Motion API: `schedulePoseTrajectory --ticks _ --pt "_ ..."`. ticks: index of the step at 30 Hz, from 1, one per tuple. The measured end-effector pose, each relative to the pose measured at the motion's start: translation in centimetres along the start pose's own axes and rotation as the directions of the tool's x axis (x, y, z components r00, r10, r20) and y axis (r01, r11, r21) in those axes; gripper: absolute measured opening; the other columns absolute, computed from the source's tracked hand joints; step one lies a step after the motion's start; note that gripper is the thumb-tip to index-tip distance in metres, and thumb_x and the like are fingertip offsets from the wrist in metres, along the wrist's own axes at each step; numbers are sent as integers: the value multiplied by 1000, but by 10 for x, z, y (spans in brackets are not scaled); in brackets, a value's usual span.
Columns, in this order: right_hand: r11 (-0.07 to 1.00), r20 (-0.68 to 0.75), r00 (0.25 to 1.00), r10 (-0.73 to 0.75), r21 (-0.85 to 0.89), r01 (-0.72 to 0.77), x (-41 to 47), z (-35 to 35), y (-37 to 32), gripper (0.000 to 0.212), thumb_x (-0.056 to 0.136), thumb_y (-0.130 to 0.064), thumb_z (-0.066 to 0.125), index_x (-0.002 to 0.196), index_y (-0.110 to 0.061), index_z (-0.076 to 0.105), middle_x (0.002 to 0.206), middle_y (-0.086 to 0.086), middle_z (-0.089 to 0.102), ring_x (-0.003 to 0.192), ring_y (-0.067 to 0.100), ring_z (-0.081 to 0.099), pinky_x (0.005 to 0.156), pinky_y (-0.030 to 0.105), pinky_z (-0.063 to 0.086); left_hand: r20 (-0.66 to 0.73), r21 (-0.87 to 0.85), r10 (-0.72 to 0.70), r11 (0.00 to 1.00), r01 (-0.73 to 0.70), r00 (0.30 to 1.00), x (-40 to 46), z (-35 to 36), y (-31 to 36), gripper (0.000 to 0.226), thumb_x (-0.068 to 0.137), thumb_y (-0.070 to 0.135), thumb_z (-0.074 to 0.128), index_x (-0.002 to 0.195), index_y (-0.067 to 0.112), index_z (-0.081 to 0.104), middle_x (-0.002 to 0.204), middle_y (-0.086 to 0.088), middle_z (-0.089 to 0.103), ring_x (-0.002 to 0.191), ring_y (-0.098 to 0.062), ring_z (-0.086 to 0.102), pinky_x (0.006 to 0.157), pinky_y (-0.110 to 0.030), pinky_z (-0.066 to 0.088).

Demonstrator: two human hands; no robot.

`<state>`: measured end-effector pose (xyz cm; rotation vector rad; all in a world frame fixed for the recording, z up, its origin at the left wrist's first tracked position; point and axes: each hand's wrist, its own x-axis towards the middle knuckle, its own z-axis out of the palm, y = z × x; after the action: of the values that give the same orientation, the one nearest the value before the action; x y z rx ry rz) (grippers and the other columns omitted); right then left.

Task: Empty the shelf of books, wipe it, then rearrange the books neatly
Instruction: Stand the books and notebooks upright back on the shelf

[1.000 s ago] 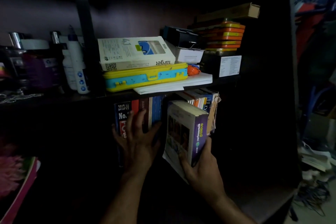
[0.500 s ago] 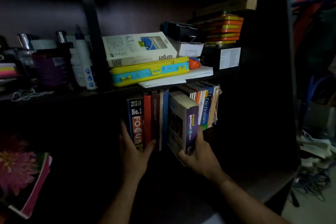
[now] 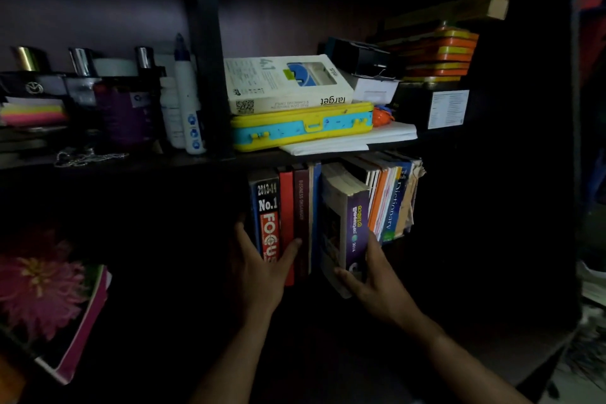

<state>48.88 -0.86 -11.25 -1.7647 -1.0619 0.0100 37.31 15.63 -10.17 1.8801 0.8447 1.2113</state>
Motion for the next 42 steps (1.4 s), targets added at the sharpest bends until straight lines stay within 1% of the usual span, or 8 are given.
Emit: schedulePoseTrajectory --ticks 6,12,20,24,28,31,34,42 --pt "999 47 998 -45 -24 46 4 -1 1 77 93 -29 70 133 -70 19 136 -46 34 133 -13 35 98 7 42 -85 -39 -121 992 118 989 0 -4 5 129 56 94 34 161 24 10 163 -11 28 147 -35 32 116 -55 31" --pt "991 -45 999 -28 -133 22 1 3 -2 63 89 -40 70 132 -55 27 133 -41 35 118 -24 41 83 1 42 -125 -71 -140 989 132 982 -2 -8 12 139 52 99 31 162 18 7 164 -13 26 147 -35 31 116 -49 27" --pt "977 -256 967 -1 -207 -54 -5 5 -10 76 78 -38 80 133 -36 28 141 -14 41 119 5 55 81 22 57 -33 42 -52 998 53 998 -2 -3 7 114 63 97 40 156 33 15 156 -8 37 139 -32 42 110 -56 40" --pt "946 -249 968 -34 -321 -49 -5 3 -7 43 80 -40 77 101 -33 40 114 -19 53 98 2 62 70 21 58 8 85 -83 993 82 997 -4 -2 12 117 72 95 38 161 22 14 160 -13 33 143 -34 36 115 -50 33" --pt "907 -88 991 -104 -418 58 -5 8 -7 40 89 -41 63 125 -28 52 121 -12 51 103 2 57 88 29 57 47 22 -134 991 133 990 -10 -1 21 127 64 100 29 162 24 4 164 -14 24 147 -35 29 116 -52 29" --pt "862 68 995 -79 -496 103 -3 11 -9 72 98 -36 60 158 -21 23 153 -7 31 132 7 44 105 15 36 50 -11 -192 981 193 980 -13 1 24 146 43 110 12 161 27 -2 166 -12 17 151 -36 22 119 -57 26" --pt "848 162 986 -40 -516 119 0 12 -8 79 100 -34 56 161 -21 8 166 -6 7 148 11 27 106 11 22 69 -166 -283 942 291 957 -17 4 33 129 61 102 39 160 31 -1 165 -11 21 147 -36 30 114 -58 34" --pt "871 242 970 2 -478 118 5 17 1 94 97 -40 58 160 -25 -10 167 -10 -16 153 11 13 114 20 26 183 -373 -279 867 329 943 -21 4 34 104 74 68 62 158 40 8 159 -6 34 139 -31 44 106 -54 44"
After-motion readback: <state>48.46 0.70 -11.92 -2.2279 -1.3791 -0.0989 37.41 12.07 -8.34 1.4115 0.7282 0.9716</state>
